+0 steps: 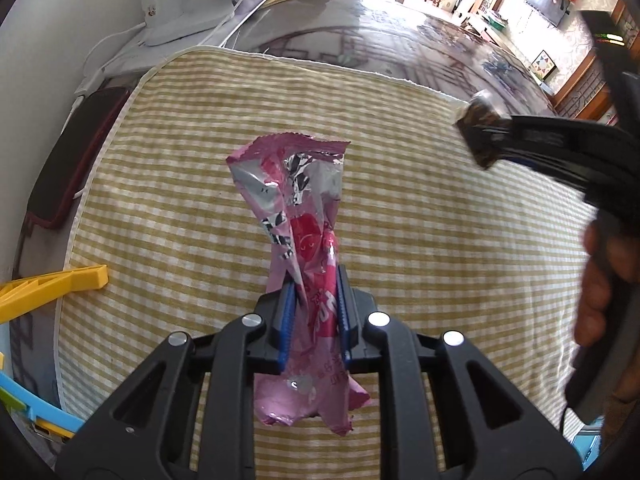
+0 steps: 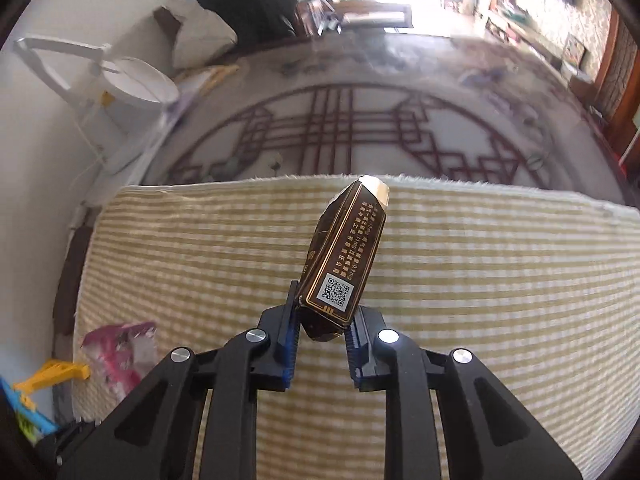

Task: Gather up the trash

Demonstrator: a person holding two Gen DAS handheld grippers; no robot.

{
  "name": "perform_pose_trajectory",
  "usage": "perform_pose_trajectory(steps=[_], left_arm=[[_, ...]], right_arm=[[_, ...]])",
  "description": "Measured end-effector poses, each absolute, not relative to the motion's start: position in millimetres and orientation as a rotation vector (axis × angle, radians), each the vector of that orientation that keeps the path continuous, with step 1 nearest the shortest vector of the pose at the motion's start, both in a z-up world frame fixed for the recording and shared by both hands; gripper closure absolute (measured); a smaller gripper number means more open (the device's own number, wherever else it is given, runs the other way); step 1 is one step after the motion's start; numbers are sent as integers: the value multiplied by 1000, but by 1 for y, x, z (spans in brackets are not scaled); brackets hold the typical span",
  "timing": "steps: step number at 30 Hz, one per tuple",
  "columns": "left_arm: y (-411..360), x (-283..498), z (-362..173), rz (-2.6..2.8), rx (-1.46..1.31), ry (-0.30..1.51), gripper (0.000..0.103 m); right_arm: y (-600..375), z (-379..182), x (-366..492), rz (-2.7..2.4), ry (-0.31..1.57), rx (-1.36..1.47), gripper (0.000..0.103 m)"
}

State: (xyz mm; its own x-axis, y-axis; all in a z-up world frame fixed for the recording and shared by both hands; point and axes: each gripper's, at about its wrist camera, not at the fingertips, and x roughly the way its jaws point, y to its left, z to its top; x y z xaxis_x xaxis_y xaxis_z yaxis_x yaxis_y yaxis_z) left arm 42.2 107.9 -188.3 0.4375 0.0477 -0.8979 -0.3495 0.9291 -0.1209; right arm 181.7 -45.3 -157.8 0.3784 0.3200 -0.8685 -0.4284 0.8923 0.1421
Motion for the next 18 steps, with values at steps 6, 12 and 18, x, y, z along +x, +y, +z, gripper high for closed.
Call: perform_pose_trajectory(steps=[6, 12, 18], left_arm=[[101, 46, -182, 231, -304, 1080, 87], [83, 54, -185, 189, -265, 1099, 83], [79, 55, -183, 193, -232, 1087, 60]], right_arm=[[-80, -125, 146, 556, 1025, -171, 84], [-106, -143, 129, 542, 1197, -175, 80], [-138, -151, 124, 401, 1187, -112, 40]])
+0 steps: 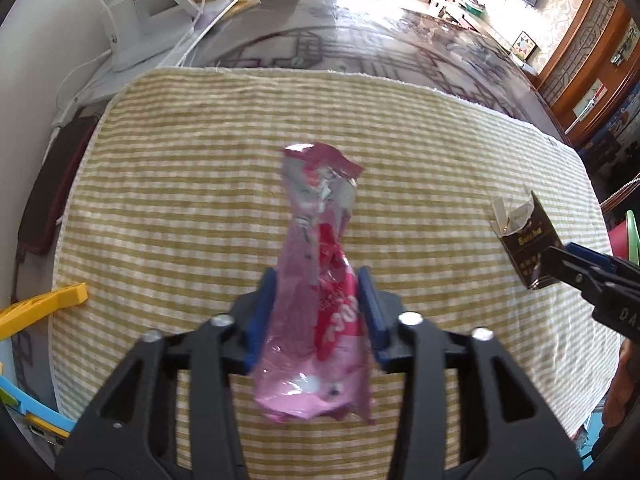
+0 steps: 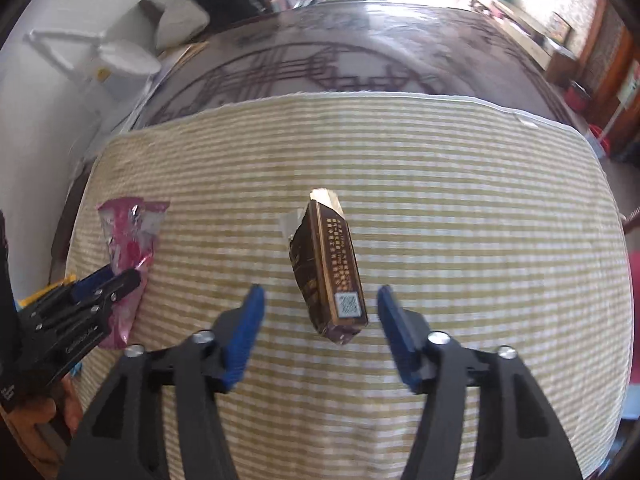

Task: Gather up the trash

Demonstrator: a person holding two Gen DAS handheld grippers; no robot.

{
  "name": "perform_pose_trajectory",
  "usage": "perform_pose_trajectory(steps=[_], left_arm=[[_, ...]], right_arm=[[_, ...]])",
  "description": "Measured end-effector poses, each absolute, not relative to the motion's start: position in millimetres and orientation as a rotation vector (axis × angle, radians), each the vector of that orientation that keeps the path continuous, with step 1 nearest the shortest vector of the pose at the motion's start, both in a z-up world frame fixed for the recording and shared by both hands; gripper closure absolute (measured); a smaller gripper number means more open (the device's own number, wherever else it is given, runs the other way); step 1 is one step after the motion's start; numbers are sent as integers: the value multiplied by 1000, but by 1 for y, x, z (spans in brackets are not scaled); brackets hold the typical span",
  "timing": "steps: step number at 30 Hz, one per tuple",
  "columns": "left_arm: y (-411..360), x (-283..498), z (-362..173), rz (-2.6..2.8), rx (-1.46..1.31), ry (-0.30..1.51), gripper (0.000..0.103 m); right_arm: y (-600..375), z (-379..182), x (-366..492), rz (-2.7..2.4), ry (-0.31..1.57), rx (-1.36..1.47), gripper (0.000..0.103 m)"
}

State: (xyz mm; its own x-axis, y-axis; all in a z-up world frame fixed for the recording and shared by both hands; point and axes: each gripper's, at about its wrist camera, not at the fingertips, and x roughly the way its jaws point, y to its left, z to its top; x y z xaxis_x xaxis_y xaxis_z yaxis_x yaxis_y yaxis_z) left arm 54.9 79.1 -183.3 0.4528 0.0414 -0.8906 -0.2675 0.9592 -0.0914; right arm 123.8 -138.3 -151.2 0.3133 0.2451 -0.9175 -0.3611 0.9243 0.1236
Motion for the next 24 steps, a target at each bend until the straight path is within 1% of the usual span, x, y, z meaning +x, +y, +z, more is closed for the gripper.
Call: perform_pose_trajectory(steps=[3, 6, 10, 24], left_arm=[[79, 54, -183, 203, -227, 1082, 57], [79, 51, -182, 213, -223, 1082, 56], [79, 49, -180, 221, -220, 1078, 55], [77, 51, -181, 219, -215, 1080, 55]], right_arm=[[-138, -152, 124, 375, 1171, -127, 39], [-133, -154, 122, 368, 1164, -150, 39], [-132, -159, 126, 364, 1150, -178, 34], [-130, -163, 124, 339, 1122, -194, 34]])
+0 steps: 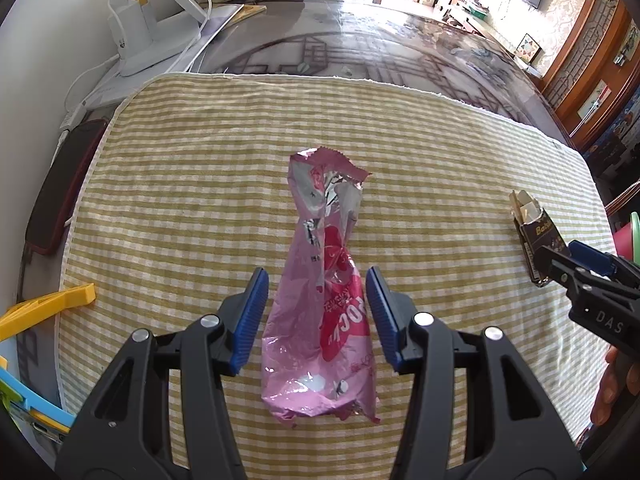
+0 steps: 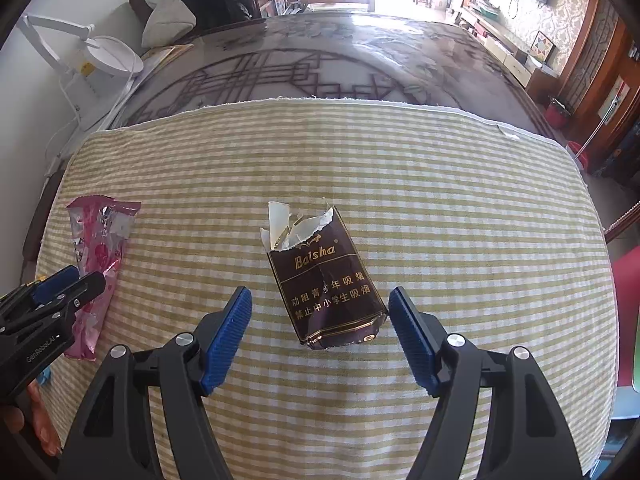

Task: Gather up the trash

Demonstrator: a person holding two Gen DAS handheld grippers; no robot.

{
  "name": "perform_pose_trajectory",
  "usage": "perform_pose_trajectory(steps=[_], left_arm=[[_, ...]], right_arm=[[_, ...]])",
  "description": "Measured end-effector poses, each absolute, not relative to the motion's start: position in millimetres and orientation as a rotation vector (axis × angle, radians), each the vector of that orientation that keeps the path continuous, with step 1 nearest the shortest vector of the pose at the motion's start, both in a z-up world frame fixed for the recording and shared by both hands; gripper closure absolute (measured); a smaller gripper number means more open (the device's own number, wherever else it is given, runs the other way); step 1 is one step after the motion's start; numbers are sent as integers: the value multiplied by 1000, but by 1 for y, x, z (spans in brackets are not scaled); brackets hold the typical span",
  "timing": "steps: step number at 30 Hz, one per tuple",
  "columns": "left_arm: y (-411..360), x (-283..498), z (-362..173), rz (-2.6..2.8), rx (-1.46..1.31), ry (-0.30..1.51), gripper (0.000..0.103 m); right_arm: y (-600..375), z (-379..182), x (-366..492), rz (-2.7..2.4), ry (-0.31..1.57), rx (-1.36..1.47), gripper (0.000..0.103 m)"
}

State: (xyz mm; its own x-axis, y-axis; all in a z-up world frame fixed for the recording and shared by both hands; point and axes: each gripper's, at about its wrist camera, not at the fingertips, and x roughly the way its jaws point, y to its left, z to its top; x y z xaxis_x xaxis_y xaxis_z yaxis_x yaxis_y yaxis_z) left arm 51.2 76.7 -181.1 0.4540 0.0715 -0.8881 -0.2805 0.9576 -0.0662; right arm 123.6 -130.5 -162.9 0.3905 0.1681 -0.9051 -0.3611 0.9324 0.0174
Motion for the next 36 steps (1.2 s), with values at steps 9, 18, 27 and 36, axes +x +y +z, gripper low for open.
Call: perform_pose_trajectory(steps=[9, 18, 27, 36], left_arm=[[77, 62, -194, 215, -226, 1123, 66], [76, 59, -177, 193, -270, 1092, 84], [62, 54, -130, 142, -305, 989, 84], [37, 54, -106, 107, -277, 941, 84]], right_arm=[[-126, -171, 129, 329, 1133, -268, 51], [-131, -143, 114, 406, 1061, -227, 54], [-141, -121, 106, 401, 1007, -194, 54], [-164, -102, 96, 403, 975, -127, 54]])
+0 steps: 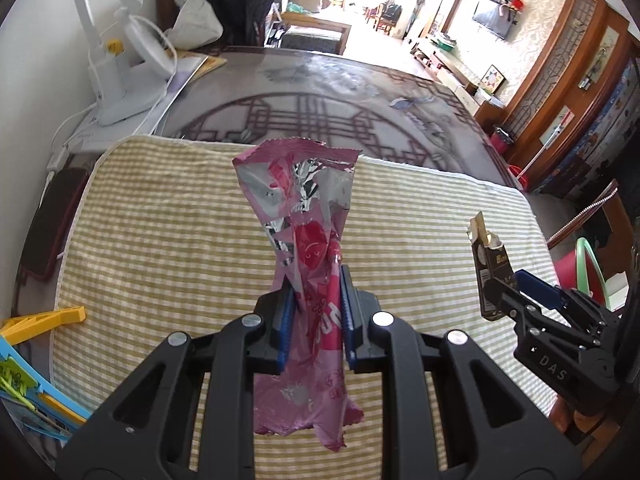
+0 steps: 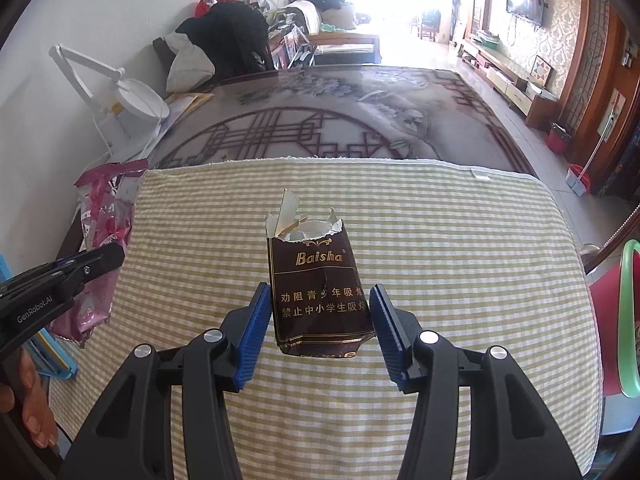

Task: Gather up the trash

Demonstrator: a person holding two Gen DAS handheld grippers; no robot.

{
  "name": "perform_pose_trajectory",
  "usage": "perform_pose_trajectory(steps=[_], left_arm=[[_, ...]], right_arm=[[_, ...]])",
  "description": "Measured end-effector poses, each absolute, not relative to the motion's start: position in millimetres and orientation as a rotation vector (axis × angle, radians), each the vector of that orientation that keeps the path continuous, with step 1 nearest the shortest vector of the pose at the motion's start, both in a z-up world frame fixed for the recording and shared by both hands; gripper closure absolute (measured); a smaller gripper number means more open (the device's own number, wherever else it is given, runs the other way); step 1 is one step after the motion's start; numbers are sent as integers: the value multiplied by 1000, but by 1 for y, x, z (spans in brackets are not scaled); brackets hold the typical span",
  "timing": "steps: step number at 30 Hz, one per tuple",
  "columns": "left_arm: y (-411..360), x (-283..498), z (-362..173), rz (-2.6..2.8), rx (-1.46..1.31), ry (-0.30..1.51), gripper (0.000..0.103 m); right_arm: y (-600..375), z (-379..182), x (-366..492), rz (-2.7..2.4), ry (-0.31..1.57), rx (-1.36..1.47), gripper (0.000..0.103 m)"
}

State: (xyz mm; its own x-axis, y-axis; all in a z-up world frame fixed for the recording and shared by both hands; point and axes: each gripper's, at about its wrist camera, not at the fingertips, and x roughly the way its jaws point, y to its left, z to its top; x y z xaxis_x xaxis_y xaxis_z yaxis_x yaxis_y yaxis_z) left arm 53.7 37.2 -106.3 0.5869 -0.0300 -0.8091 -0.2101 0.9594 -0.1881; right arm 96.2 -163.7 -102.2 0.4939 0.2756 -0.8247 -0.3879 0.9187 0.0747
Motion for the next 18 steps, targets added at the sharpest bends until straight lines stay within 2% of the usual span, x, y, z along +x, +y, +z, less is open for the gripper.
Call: perform_pose_trajectory(steps=[18], left_arm=[[-43, 52, -83, 102, -223, 903, 84]], right_arm=[[-248, -83, 89, 418, 932, -32, 54]])
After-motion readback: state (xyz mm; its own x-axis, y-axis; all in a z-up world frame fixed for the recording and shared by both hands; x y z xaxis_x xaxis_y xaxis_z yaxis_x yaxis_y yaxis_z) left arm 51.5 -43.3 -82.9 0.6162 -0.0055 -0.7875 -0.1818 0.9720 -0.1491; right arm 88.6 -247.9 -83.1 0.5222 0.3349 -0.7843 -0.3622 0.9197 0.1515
